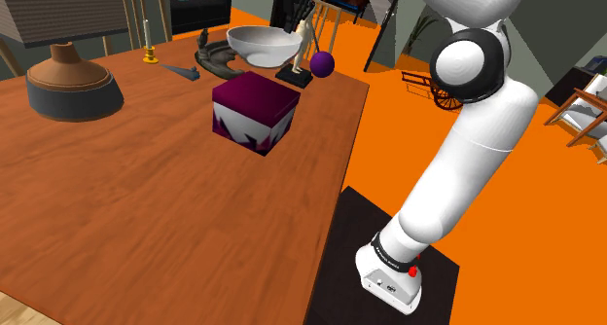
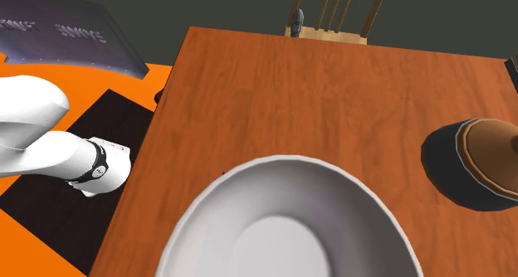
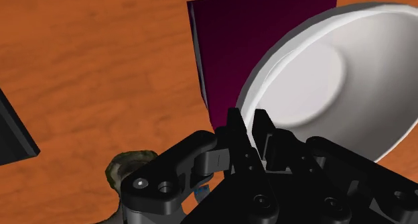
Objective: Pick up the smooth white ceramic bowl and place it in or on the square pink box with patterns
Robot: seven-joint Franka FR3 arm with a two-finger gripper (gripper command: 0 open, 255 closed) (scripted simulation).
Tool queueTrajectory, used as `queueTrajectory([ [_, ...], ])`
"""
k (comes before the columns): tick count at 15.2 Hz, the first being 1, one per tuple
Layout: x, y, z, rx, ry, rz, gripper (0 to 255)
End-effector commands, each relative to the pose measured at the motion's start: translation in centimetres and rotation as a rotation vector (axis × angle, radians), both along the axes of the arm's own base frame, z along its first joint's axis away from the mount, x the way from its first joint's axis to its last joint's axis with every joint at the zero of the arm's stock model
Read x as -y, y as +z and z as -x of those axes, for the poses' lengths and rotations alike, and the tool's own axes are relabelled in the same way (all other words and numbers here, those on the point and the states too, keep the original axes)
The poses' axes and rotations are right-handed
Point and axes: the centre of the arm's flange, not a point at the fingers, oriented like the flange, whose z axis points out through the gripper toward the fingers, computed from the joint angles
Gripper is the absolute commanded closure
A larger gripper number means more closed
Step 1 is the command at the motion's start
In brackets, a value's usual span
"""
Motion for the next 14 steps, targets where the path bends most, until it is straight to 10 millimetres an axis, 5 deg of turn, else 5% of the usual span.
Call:
queueTrajectory([
  [1,0.0,-1.0,0.0,0.001,0.0,0.0,255],
  [14,0.0,-7.9,0.0,0.001,0.0,0.0,255],
])
